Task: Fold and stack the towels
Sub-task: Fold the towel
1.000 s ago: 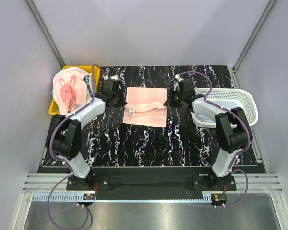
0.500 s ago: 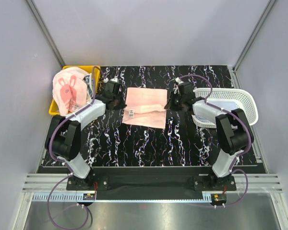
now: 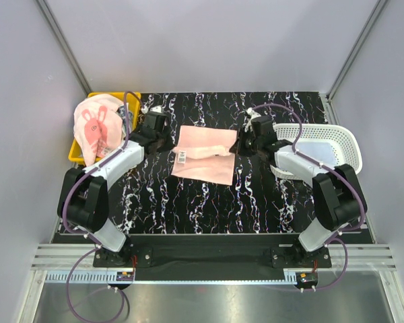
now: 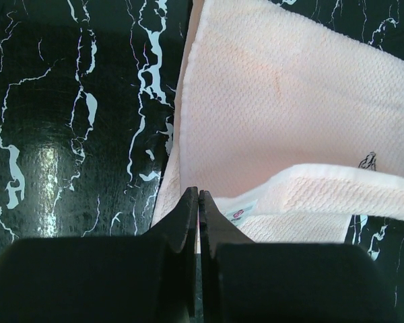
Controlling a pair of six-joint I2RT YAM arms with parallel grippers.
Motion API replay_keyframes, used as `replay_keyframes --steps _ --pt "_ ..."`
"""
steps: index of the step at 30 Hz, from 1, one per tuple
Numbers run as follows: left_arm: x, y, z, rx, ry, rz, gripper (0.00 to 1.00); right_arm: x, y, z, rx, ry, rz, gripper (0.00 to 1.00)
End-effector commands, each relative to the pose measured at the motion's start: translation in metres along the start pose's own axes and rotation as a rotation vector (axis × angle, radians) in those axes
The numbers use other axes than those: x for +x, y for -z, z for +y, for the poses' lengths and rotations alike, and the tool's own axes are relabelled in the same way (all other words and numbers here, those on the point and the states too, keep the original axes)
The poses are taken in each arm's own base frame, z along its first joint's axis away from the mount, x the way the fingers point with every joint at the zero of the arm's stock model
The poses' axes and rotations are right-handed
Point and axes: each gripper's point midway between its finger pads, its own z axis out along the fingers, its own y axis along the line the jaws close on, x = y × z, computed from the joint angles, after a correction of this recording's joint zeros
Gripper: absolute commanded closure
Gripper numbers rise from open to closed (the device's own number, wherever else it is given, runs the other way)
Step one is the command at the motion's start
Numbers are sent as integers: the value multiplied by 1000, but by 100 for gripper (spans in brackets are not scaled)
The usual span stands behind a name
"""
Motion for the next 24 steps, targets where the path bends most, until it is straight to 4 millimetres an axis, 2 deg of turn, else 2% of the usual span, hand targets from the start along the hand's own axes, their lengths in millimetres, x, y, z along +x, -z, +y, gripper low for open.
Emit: replay_keyframes --steps 1,2,4,5,7,8,9,12,16,17,18,21,24 --pt "-7 5 -3 15 13 -47 100 13 -3 3 -2 -7 -2 100" --pt "2 2 0 8 13 -32 100 24 -5 2 -5 -11 19 100" --pt "10 -2 1 16 14 -21 100 30 -9 3 -14 -12 21 100" --pt "23 -5 7 9 15 7 100 42 -12 -1 -6 -19 44 100" --pt "34 -10 8 19 12 22 100 51 -15 -3 -9 -27 57 99" --pt "40 -13 9 20 11 33 100 60 -15 -6 -8 -34 75 96" --pt "50 -16 13 19 8 47 100 64 -15 -8 -8 -38 79 91" --pt "63 -18 15 29 2 72 100 70 -15 -11 -2 -47 85 84" --pt "66 -15 17 27 -8 78 93 64 -6 -5 -11 -51 72 65" --pt "65 -14 17 23 -9 75 92 63 -3 -3 -14 -53 69 64" --pt "65 -13 19 17 -9 73 88 64 -1 -2 -14 -53 77 62" --pt "65 -7 20 14 -9 73 87 61 8 -3 11 -55 60 59" --pt "63 -2 20 13 -7 71 87 69 15 -4 47 -58 93 58"
